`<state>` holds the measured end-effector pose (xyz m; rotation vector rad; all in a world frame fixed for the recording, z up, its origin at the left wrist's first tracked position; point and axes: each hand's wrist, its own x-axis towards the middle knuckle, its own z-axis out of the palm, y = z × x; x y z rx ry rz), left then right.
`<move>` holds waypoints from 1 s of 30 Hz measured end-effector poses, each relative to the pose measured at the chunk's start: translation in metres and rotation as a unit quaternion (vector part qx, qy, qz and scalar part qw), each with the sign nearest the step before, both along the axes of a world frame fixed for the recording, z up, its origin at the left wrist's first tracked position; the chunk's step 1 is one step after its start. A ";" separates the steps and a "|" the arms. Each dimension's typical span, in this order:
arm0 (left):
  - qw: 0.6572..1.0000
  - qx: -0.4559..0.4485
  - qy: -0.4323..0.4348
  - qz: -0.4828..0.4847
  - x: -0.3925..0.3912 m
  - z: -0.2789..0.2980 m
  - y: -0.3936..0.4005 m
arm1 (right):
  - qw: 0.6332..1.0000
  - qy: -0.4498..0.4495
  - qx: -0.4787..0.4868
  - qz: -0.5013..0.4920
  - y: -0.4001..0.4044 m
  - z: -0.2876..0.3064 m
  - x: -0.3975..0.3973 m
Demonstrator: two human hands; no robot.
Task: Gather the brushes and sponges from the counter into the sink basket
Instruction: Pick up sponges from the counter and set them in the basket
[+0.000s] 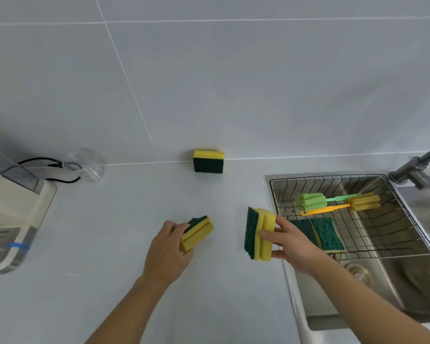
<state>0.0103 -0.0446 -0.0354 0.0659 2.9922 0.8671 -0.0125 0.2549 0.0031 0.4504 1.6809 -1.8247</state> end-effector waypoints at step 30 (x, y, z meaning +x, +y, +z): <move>0.987 0.064 -0.125 0.076 0.043 -0.007 0.046 | 0.967 -0.044 -0.147 -0.206 0.038 0.003 0.042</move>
